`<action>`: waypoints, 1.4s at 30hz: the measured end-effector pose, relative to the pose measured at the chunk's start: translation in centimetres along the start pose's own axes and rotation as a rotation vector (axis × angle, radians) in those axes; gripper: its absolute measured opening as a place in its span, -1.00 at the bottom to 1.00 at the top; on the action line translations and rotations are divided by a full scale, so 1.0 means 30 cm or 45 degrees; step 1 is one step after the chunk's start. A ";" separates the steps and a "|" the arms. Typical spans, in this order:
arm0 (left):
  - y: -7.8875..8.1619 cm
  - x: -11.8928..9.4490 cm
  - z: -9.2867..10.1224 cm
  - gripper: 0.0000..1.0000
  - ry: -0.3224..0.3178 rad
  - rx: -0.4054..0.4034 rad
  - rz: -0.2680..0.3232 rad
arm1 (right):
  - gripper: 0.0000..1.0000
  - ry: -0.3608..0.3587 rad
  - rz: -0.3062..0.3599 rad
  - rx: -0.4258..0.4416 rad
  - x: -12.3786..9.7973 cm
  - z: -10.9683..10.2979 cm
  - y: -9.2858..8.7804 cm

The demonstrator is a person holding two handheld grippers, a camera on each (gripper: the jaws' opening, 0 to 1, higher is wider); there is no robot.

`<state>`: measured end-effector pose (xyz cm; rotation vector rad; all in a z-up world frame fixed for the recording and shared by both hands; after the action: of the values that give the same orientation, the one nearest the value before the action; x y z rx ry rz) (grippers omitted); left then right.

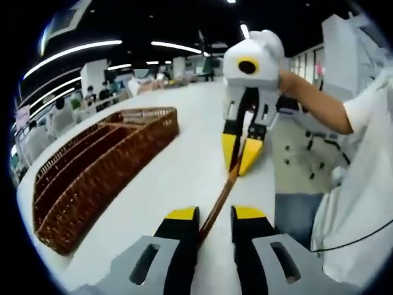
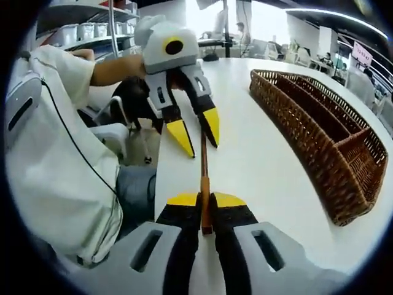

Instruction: Arrange the knives, forks, and spoons in their matching storage slots by inserting each utensil handle-first until every utensil is classified and aligned in the correct compartment

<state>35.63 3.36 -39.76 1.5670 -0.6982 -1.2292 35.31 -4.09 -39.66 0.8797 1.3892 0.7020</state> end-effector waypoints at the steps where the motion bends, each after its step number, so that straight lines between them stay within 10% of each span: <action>1: -0.001 0.003 -0.004 -0.81 -0.012 0.018 -0.012 | -0.87 -0.001 -0.003 -0.008 0.001 -0.012 -0.001; 28: 0.086 -0.019 -0.012 -0.91 -0.075 0.016 -0.012 | -0.83 0.027 -0.083 -0.114 0.045 0.020 0.022; 30: 0.129 -0.013 -0.026 -1.00 -0.056 0.064 0.071 | -0.88 0.045 -0.107 -0.196 0.047 0.011 0.019; 42: 0.113 -0.053 -0.048 -0.99 -0.019 0.042 0.034 | -0.88 0.002 -0.051 -0.082 0.038 0.026 0.025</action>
<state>36.90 4.06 -36.03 1.5725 -0.7500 -1.2162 36.24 -2.82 -39.65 0.7985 1.3748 0.7131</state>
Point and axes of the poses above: the point that each gripper's makers call its tool centre point, and the gripper's own axes: x roughly forward along the fingers, z roughly to its right, y roughly out of its top, the point moved 2 cm from there along -x, roughly backward along the fingers, and after that the axes turned 11 degrees about z, right-handed, at the moved point
